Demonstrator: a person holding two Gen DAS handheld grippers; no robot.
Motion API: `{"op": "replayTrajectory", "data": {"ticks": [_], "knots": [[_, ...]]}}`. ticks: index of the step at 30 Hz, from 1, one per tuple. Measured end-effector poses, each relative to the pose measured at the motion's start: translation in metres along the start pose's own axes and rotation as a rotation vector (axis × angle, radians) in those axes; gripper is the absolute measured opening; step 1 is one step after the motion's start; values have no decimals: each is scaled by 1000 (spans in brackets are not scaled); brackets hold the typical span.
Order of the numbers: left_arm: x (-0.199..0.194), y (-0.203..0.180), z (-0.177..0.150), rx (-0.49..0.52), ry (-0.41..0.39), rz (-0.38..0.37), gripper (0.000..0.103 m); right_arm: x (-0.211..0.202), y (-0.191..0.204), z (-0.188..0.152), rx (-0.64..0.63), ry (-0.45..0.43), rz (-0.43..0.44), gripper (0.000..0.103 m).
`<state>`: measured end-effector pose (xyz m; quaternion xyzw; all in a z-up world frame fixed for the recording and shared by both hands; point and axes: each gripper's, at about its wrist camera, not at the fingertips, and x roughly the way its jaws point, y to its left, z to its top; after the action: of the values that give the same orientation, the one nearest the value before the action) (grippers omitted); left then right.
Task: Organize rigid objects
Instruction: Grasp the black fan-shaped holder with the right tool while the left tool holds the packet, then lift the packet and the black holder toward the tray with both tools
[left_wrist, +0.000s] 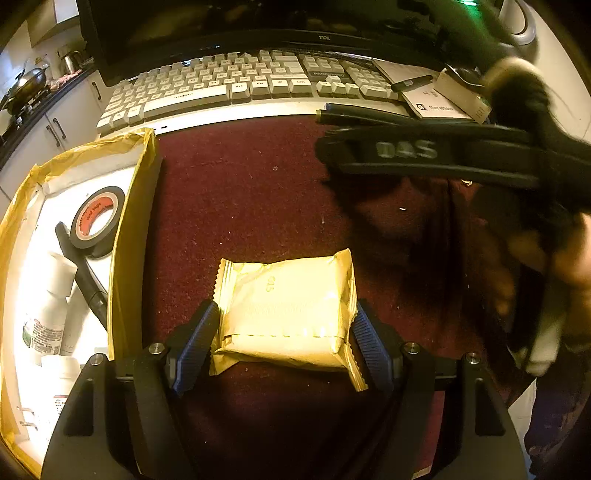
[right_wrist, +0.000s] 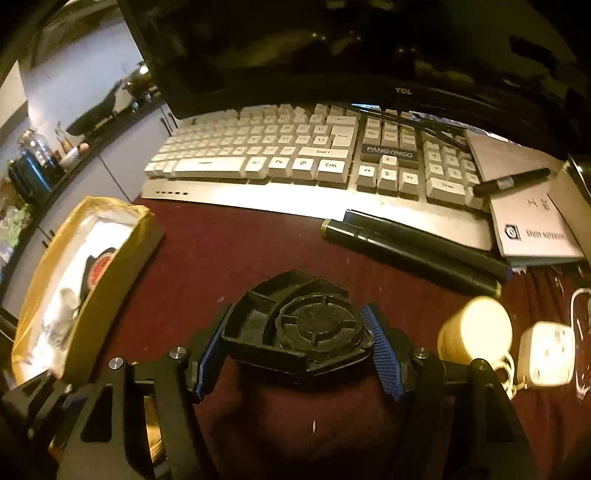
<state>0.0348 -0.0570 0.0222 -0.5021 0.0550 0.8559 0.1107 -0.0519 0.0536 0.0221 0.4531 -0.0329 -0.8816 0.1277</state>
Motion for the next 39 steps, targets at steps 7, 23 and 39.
{"op": "replayTrajectory", "data": {"ticks": [7,23,39], "knots": [[-5,6,-1,-50,-52,-36,61,-18,2,-12,12,-28,37,65],[-9,8,-8,-55,-55,-53,61,-51,-19,-42,47,-85,92,65],[-6,1,-7,-18,-36,-23,62,-54,-20,-95,4,-24,60,65]]}}
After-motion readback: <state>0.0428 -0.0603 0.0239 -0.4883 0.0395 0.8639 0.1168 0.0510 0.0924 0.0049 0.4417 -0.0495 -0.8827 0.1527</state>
